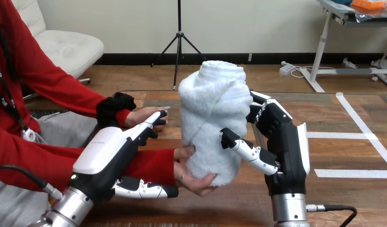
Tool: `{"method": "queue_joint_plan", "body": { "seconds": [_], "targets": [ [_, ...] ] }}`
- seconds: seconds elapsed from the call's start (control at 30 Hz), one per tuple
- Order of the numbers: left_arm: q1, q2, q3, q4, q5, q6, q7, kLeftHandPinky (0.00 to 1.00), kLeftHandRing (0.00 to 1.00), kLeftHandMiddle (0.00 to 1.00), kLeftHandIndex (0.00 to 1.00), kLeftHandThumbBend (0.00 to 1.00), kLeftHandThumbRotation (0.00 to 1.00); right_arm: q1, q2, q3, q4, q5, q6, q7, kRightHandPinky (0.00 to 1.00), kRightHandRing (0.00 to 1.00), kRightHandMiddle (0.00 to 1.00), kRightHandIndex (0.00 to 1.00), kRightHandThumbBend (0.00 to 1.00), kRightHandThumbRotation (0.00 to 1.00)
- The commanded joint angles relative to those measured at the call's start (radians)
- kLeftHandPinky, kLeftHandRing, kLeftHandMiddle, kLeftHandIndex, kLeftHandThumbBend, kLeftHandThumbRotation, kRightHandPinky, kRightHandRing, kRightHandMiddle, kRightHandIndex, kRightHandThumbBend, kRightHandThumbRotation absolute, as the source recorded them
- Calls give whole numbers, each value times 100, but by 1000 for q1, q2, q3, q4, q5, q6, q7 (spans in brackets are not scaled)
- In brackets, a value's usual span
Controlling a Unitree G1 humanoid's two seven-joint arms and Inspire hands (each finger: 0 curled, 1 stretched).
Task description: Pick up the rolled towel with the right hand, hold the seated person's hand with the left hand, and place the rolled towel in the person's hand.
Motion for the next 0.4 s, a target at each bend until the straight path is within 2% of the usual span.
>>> {"method": "queue_joint_plan", "body": {
  "seconds": [0.0, 0.23, 0.37],
  "targets": [
    [-22, -15, 30, -12, -22, -12, 17, 73, 84, 94, 99, 100, 57, -14, -14, -7, -31, -3, 27, 17, 62, 67, 69, 74, 95, 40],
    [-4, -22, 27, -16, -34, 0, -2, 78, 89, 97, 100, 100, 61, 4, -23, -9, -45, 2, 53, 48, 67, 72, 73, 79, 98, 47],
    [4, -32, 23, -6, -33, -8, 6, 82, 92, 99, 100, 100, 65, 14, -34, -9, -44, 5, 62, 70, 69, 76, 76, 83, 99, 50]
  ]
}}
